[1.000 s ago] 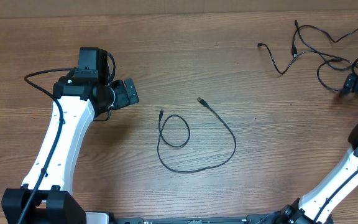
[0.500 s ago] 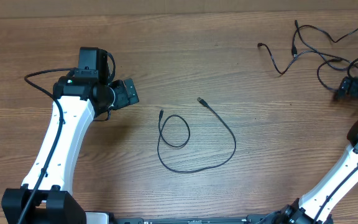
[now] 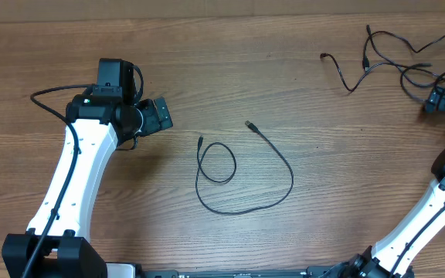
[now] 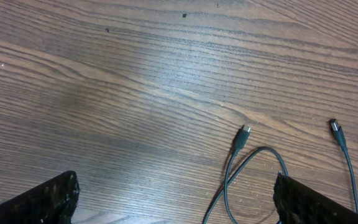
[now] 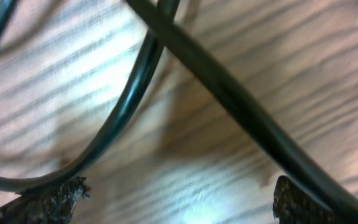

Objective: Untangle cables

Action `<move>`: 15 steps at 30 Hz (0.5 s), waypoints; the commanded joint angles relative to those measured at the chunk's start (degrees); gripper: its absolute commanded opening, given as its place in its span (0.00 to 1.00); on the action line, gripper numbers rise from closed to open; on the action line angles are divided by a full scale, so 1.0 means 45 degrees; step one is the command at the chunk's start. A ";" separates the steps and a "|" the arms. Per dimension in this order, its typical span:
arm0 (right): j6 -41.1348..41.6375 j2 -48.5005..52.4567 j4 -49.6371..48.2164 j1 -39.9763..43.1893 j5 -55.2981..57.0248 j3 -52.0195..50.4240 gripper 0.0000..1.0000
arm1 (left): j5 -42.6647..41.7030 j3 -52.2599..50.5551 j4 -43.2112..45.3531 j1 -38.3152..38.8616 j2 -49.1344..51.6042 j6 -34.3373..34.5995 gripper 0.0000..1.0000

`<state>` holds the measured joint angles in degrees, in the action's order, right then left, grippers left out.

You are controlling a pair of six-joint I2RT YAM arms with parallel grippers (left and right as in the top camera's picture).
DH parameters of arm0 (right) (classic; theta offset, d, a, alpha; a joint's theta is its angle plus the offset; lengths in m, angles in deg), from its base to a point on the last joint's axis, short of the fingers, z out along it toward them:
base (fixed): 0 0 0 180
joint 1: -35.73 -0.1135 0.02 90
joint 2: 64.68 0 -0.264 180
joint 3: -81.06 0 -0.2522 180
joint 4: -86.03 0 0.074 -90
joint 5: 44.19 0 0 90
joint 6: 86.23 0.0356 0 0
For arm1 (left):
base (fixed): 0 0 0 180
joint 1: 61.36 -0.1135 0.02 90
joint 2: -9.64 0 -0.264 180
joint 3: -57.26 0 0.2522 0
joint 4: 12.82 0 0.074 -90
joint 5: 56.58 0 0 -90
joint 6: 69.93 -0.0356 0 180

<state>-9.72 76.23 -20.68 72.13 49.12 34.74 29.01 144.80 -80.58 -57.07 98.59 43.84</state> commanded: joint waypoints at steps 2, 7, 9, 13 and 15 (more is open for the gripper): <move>-0.0525 0.0325 -0.0763 0.0126 0.0253 0.0005 1.00 | 0.0078 0.0189 0.0053 -0.0034 0.0044 -0.0189 1.00; -0.1107 0.0534 -0.1579 0.0214 0.0253 0.0005 1.00 | 0.0083 0.0189 0.0053 -0.0034 0.0044 -0.0189 1.00; -0.1112 0.0704 -0.1792 0.0262 0.0257 0.0005 1.00 | 0.0083 0.0189 0.0053 -0.0034 0.0044 -0.0189 0.99; -0.1107 0.0899 -0.2132 0.0427 0.0253 0.0005 1.00 | 0.0083 0.0189 0.0053 -0.0034 0.0044 -0.0189 1.00; -0.1107 0.0894 -0.2404 0.0510 0.0257 0.0010 1.00 | 0.0083 0.0189 0.0053 -0.0034 0.0044 -0.0189 1.00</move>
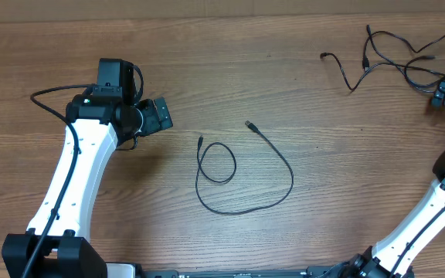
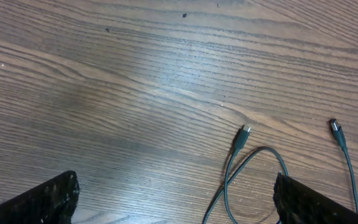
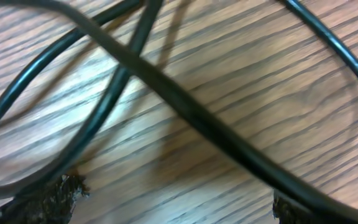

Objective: Untangle cables

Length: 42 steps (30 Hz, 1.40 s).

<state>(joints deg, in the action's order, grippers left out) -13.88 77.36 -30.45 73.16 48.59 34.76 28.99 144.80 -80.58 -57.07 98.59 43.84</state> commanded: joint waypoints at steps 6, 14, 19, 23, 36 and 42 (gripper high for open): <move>-0.0185 0.0636 -0.0427 0.0563 0.0374 0.0160 1.00 | 0.0087 0.0189 0.0053 -0.0034 0.0044 -0.0189 1.00; -0.0117 0.0437 0.0690 0.0675 0.0301 0.0947 1.00 | 0.0087 0.0189 0.0053 -0.0034 0.0044 -0.0189 0.99; -0.0024 -0.0549 0.2715 0.0452 -0.0617 0.1729 1.00 | 0.0087 0.0189 0.0053 -0.0034 0.0044 -0.0189 0.99; -0.0005 -0.1909 0.3861 0.0102 -0.1744 0.1962 1.00 | 0.0087 0.0189 0.0053 -0.0034 0.0044 -0.0189 1.00; -0.0199 -0.4279 0.7174 -0.2725 -0.3313 0.1962 1.00 | 0.0083 0.0189 0.0053 -0.0034 0.0044 -0.0189 0.99; -0.2234 -0.4279 0.8544 -0.5158 -0.3536 0.1938 1.00 | 0.0087 0.0189 0.0053 -0.0034 0.0044 -0.0189 0.99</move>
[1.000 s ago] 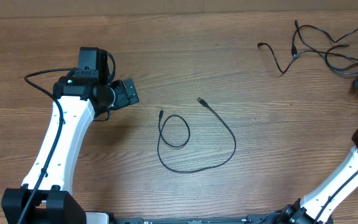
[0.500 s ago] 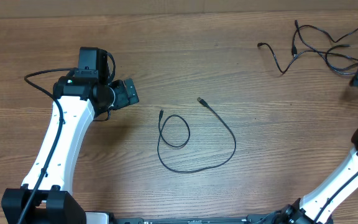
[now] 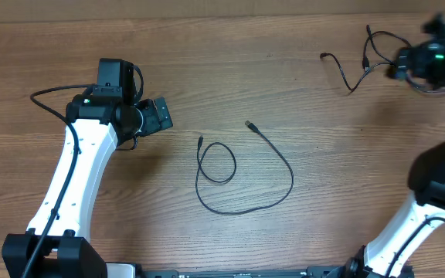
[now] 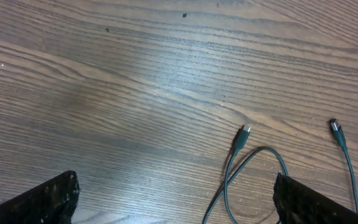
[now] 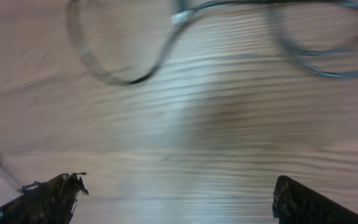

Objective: Untangle cables

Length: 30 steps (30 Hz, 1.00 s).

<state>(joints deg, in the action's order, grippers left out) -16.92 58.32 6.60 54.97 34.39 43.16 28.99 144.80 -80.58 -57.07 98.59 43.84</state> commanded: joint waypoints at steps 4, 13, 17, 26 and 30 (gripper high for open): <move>-0.2851 -0.0044 0.0913 -0.2681 -0.0403 0.0068 1.00 | 0.0087 0.0189 0.0053 -0.0034 0.0044 -0.0189 1.00; -0.4138 -0.0044 0.2283 -0.5479 -0.1015 -0.0029 1.00 | 0.0087 0.0189 0.0053 -0.0034 0.0044 -0.0189 1.00; -0.4138 -0.0044 0.2278 -0.6198 -0.1059 -0.0374 1.00 | 0.0087 0.0189 0.0053 -0.0034 0.0044 -0.0189 1.00; -0.3721 -0.0073 0.2283 -0.7373 -0.0063 -0.1802 1.00 | 0.0083 0.0189 0.0053 -0.0034 0.0044 -0.0189 1.00; -0.2977 -0.0296 0.2283 -0.7543 0.0296 -0.2234 1.00 | 0.0087 0.0189 0.0053 -0.0034 0.0044 -0.0189 1.00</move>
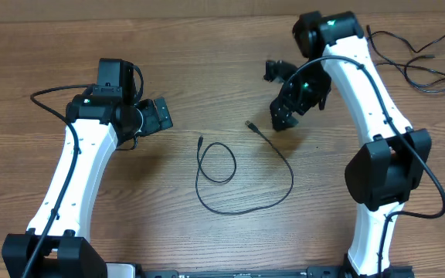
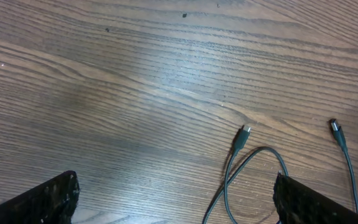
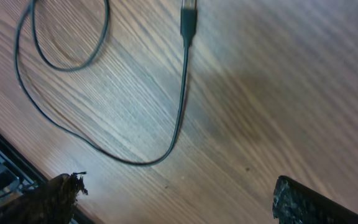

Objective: Untangle cables

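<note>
A single thin black cable (image 1: 288, 174) lies loose mid-table, looped near its left plug (image 1: 200, 140); its other plug (image 1: 249, 123) points toward the back. A tangle of black cables (image 1: 419, 69) lies at the back right corner. My right gripper (image 1: 279, 97) hangs open just right of the loose cable's right plug, which the right wrist view shows as the plug (image 3: 188, 18) with nothing between the fingers (image 3: 316, 202). My left gripper (image 1: 159, 116) stays open left of the loop, and both plugs show ahead of it, the nearer plug (image 2: 243, 134) first.
The wooden table (image 1: 207, 46) runs to its back edge behind the arms. My right arm (image 1: 361, 69) stretches across the back right area and hides part of the tangle. The left arm's own wire (image 1: 49, 96) arcs beside its wrist.
My right gripper was over the tangle at the back right; now it is open mid-table beside the loose cable's right plug. The left arm and the loose cable have not moved.
My right gripper was open and close down among the tangled cables at the right edge, then still among them at a slightly different spot. Later it was further left over the tangle, and now it is mid-table by the loose cable. The left arm stayed still throughout.
</note>
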Action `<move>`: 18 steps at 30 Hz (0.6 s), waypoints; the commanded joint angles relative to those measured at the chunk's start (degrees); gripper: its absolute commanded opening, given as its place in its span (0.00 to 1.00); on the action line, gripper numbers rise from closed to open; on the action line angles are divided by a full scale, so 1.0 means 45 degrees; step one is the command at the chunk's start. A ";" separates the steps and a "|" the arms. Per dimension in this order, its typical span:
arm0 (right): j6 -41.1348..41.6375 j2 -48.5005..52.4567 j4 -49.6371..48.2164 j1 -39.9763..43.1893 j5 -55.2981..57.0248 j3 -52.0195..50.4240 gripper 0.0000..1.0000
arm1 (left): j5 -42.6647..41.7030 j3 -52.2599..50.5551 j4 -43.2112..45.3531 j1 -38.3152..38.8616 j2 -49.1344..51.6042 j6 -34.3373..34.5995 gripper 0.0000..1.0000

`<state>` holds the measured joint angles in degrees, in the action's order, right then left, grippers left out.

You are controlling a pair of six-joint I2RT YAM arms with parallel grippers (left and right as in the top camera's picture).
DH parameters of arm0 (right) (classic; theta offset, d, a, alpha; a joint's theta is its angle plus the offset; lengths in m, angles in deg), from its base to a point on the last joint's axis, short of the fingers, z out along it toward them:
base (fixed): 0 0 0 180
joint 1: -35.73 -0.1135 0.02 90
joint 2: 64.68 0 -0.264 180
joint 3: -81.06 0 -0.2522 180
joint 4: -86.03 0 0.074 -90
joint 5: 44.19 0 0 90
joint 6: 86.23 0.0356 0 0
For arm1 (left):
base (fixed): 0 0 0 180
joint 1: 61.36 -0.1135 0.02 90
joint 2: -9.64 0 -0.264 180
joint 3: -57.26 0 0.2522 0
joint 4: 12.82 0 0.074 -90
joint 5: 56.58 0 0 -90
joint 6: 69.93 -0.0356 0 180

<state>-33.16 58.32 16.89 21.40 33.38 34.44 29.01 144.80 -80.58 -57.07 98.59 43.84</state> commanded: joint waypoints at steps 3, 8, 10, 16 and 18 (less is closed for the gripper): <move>0.0636 -0.0821 -0.0005 -0.0165 0.0568 -0.0515 1.00 | 0.0083 0.0189 0.0053 -0.0034 0.0044 -0.0189 1.00; 0.0685 -0.2302 -0.0010 -0.0257 0.0491 -0.0520 1.00 | 0.0083 0.0189 0.0053 -0.0034 0.0044 -0.0189 1.00; 0.0753 -0.2832 -0.0005 -0.0257 0.0262 -0.0520 1.00 | 0.0083 0.0189 0.0053 -0.0034 0.0044 -0.0189 1.00; 0.1253 -0.4104 -0.0049 -0.0257 0.0170 -0.1506 1.00 | 0.0083 0.0189 0.0053 -0.0034 0.0044 -0.0189 1.00; 0.1258 -0.4522 -0.0267 -0.0282 0.0165 -0.2288 1.00 | 0.0083 0.0189 0.0053 -0.0034 0.0044 -0.0189 1.00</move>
<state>-28.46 39.72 16.61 20.57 35.08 28.82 28.99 144.80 -80.60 -57.07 98.59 43.84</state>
